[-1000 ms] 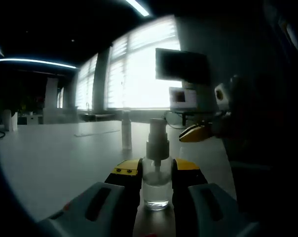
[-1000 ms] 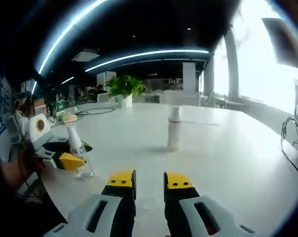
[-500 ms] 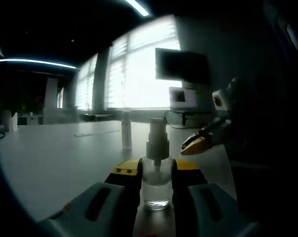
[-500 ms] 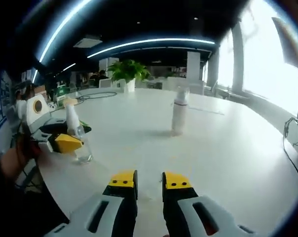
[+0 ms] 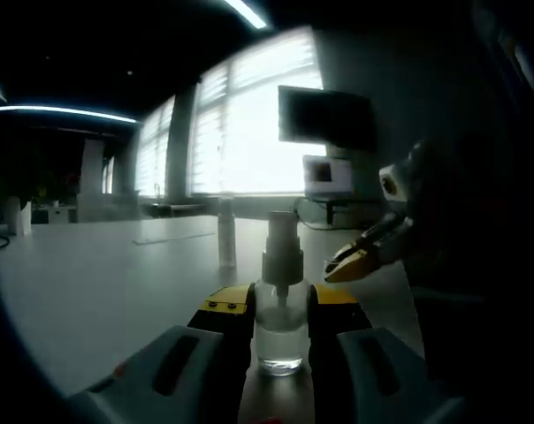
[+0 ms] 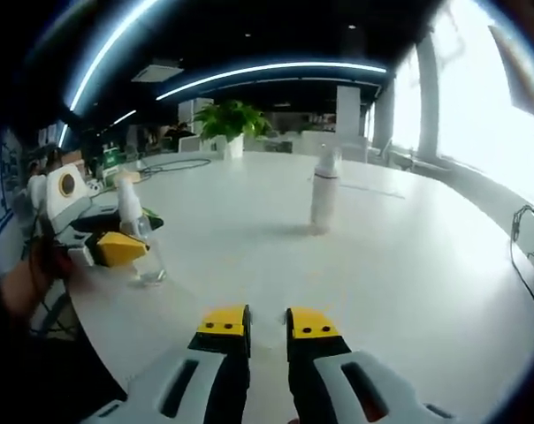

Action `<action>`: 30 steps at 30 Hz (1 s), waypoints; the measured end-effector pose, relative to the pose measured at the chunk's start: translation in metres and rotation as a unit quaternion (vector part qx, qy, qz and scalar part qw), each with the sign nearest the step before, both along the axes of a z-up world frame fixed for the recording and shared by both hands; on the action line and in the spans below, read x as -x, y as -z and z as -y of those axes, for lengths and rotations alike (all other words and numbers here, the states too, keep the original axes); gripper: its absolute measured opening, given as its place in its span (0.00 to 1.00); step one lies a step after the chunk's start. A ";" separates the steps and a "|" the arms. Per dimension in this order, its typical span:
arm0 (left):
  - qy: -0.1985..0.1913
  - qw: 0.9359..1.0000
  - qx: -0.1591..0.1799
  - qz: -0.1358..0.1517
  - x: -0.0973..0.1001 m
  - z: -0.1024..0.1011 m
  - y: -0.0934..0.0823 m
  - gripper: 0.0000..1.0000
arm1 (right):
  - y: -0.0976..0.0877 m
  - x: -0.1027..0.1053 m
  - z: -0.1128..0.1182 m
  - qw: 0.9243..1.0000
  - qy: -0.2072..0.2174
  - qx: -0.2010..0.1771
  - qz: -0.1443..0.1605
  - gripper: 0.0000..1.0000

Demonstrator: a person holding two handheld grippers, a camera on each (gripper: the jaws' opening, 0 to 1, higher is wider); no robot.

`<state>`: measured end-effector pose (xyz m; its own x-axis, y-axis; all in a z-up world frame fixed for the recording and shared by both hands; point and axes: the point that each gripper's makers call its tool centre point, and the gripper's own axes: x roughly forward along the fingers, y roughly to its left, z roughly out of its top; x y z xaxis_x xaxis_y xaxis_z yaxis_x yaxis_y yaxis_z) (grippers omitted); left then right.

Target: Clamp pump bottle remove cover press pump head put on cover

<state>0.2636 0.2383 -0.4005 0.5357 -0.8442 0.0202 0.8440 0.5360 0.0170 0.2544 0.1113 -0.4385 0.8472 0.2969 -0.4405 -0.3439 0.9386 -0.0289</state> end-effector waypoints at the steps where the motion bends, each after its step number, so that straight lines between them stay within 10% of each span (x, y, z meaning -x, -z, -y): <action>1: 0.000 1.000 0.000 0.000 0.000 0.000 0.000 0.15 | 0.000 0.000 0.000 1.000 -0.002 0.002 0.002 0.11; 30: 0.000 1.000 -0.001 0.000 -0.001 -0.001 0.001 0.15 | -0.055 -0.005 0.000 0.996 0.002 -0.015 0.093 0.11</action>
<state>0.2651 0.2397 -0.4015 0.5354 -0.8444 0.0188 0.8442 0.5357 0.0179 0.2597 0.1109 -0.3835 0.9145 0.3034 -0.2675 -0.3310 0.9415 -0.0636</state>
